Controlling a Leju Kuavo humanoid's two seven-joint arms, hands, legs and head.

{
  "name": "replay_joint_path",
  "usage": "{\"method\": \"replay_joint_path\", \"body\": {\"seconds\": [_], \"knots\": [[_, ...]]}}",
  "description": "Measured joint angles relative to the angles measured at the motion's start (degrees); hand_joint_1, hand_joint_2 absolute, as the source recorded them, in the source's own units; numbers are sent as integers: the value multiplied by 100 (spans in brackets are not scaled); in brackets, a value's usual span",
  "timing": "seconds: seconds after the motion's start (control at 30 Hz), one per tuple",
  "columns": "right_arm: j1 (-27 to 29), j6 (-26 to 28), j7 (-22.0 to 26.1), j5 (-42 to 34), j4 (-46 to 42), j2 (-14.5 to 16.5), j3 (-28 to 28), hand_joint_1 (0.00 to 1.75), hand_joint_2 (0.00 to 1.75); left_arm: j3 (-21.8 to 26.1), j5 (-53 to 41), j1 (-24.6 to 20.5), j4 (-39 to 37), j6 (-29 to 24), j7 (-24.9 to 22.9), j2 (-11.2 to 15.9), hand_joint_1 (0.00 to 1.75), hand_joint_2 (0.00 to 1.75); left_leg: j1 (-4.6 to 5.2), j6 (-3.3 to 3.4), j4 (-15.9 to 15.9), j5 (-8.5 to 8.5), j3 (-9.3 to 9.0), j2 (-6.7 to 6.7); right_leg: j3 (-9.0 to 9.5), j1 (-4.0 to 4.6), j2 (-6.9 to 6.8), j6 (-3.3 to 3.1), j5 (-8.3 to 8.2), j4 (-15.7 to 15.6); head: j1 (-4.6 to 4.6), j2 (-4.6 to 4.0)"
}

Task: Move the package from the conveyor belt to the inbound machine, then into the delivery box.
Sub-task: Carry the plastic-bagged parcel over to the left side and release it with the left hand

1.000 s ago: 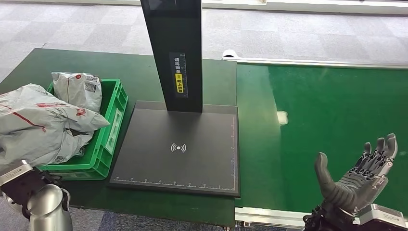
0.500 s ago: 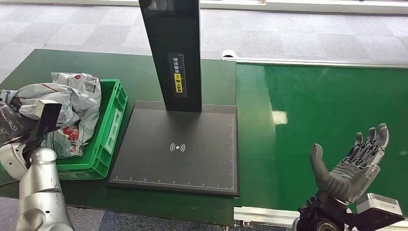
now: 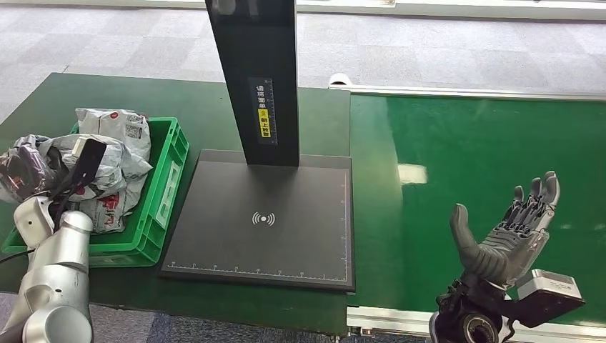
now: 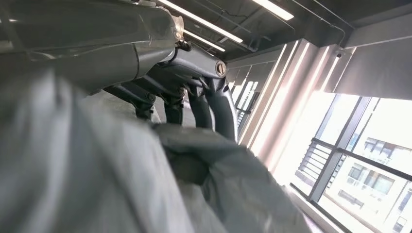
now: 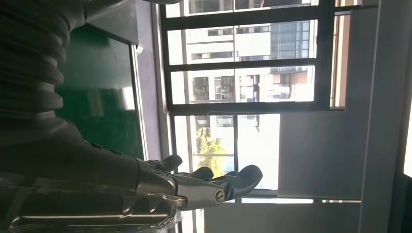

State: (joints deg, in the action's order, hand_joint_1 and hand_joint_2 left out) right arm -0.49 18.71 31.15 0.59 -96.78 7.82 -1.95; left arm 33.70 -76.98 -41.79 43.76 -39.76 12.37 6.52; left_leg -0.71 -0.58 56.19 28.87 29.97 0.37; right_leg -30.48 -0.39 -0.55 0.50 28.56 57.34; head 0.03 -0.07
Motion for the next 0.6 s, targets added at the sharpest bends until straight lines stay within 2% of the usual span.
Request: {"method": "replay_joint_path", "body": {"seconds": [0.2,0.37,0.43,0.53,0.6], "knots": [[-149,21,28,-111,265,-108,-37,0,175,-117,642,-73,-105,-2,488,30,0,175,0,-1,0,-2,0,0,-1,0,0,-2,-1,1,1,0],[-195,85,38,-155,379,-168,-79,0,175,-181,1899,-100,-88,28,1134,-14,0,175,1,0,1,-2,1,0,-2,-1,0,-2,-1,1,1,0],[-197,101,39,-154,406,-176,-83,0,175,-310,2880,-26,77,271,1328,-52,0,175,1,0,1,-2,1,1,-2,-1,0,-2,-1,1,1,0],[-197,61,34,-125,444,-185,-81,0,175,-854,5694,429,1022,1172,1336,-181,0,175,1,0,1,-1,3,3,-4,-1,2,-2,-1,1,1,0],[-198,26,31,-100,463,-191,-80,0,175,-1292,7518,760,1744,1508,1235,-260,0,175,1,0,1,-1,8,0,-6,-1,0,-1,-1,0,1,0]]}}
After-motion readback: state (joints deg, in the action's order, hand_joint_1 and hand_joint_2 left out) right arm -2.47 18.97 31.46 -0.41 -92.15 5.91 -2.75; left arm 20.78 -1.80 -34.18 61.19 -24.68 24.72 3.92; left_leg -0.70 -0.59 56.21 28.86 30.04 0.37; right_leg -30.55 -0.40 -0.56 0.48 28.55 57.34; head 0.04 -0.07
